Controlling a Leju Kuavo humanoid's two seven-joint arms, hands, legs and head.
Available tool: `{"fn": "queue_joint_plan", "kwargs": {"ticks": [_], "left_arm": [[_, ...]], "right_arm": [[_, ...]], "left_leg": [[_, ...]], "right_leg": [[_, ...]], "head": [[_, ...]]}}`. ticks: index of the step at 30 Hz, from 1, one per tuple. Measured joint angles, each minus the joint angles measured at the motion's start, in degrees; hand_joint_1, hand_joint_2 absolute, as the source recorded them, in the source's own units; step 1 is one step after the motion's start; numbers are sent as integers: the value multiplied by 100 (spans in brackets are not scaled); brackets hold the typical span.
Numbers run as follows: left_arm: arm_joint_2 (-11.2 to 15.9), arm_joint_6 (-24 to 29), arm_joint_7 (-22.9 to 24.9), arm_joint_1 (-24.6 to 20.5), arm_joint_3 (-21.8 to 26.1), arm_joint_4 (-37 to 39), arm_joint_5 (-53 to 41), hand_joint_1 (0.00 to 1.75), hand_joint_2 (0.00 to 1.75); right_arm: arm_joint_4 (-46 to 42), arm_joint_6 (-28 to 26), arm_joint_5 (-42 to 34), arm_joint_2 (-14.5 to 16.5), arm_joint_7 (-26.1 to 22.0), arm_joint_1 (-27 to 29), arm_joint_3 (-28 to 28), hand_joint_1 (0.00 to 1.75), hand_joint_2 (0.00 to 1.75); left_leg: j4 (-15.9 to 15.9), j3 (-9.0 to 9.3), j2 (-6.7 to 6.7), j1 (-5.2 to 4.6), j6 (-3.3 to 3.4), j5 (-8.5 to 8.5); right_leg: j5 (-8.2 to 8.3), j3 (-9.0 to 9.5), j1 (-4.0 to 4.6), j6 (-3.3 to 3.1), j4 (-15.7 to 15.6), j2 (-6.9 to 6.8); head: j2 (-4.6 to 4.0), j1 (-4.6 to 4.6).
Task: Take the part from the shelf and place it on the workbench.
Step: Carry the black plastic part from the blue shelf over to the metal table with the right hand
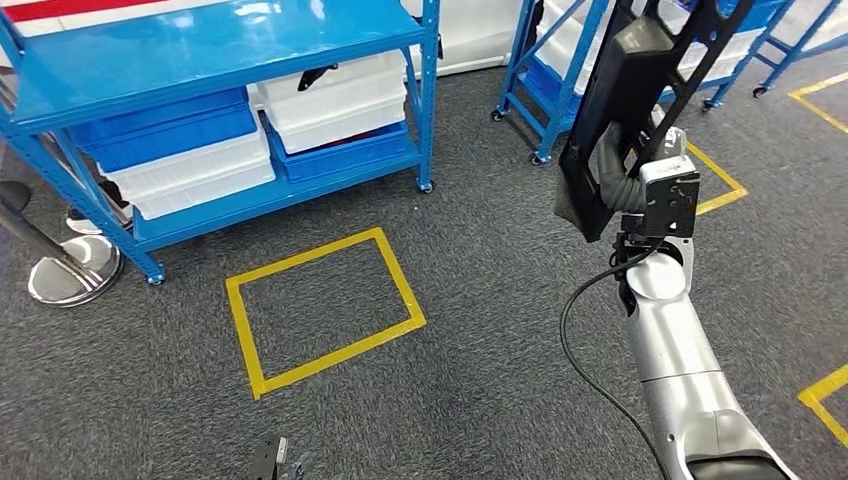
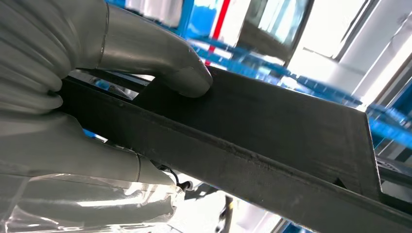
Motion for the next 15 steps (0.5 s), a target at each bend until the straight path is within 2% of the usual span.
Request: {"fn": "queue_joint_plan", "kwargs": {"ticks": [1, 2, 4, 5, 6, 8, 9, 10, 12, 13, 14, 15], "left_arm": [[-1, -2, 0, -2, 0, 1, -1, 0, 175], [-2, -7, 0, -6, 0, 1, -1, 0, 175], [-2, -22, 0, -18, 0, 0, -6, 0, 175], [-2, -33, 1, -23, 0, 0, -9, 0, 175], [-2, -44, 4, -27, 0, 0, -13, 0, 175], [-4, -61, 38, -46, 0, -1, -21, 0, 175], [-5, -65, 68, -67, 0, -1, -24, 0, 175], [-7, -66, 102, -95, 0, -1, -26, 0, 175], [-4, -65, 168, -137, 0, -1, -25, 0, 175], [-1, -62, 195, -142, 1, -1, -21, 0, 175], [4, -60, 215, -139, 1, -1, -17, 0, 175], [9, -59, 227, -135, 2, -1, -14, 0, 175]], "right_arm": [[-4, -1, 1, 0, 1, 1, -1, 175, 175], [-13, -2, 4, 0, 2, -2, -1, 175, 175], [-43, -14, 25, 2, 7, -13, -3, 175, 175], [-56, -27, 42, 4, 13, -21, -6, 175, 175], [-65, -44, 63, 5, 30, -27, -13, 175, 175], [-67, -90, 114, 1, 80, -44, -47, 175, 175], [-65, -109, 138, -1, 110, -68, -65, 175, 175], [-57, -122, 162, -3, 132, -111, -78, 175, 175], [-23, -126, 195, -4, 156, -228, -86, 175, 175], [1, -125, 208, -4, 160, -273, -88, 175, 175], [25, -124, 217, -4, 162, -301, -90, 175, 175], [49, -124, 222, -4, 163, -312, -92, 175, 175]], "left_leg": [[8, -1, 75, 1, -10, -6], [18, 4, 147, 2, -27, -18], [36, 12, 270, -23, -85, -52], [42, 16, 322, -42, -117, -65], [42, 20, 370, -62, -146, -72], [45, 24, 449, -67, -208, -94], [89, 7, 397, -58, -238, -146], [222, -49, 287, -45, -261, -251], [851, -311, -11, -30, -278, -609], [1258, -488, -94, -30, -276, -781], [1580, -633, -133, -31, -272, -877], [1715, -699, -150, -32, -262, -861]], "right_leg": [[103, 128, -11, 9, -177, -27], [266, 361, -13, 9, -549, -99], [466, 783, 39, -41, -1287, -330], [498, 887, 70, -85, -1496, -396], [474, 896, 99, -132, -1550, -404], [498, 862, 97, -221, -1559, -265], [512, 853, 86, -262, -1567, -207], [529, 844, 73, -305, -1576, -149], [551, 826, 69, -373, -1584, -35], [557, 819, 78, -395, -1582, 34], [561, 815, 90, -406, -1579, 114], [564, 814, 100, -411, -1574, 198]], "head": [[0, 0], [1, 0], [0, -1], [0, -1], [-1, -1], [0, -1], [0, -1], [1, -2], [1, -3], [1, -3], [1, -3], [1, -3]]}}
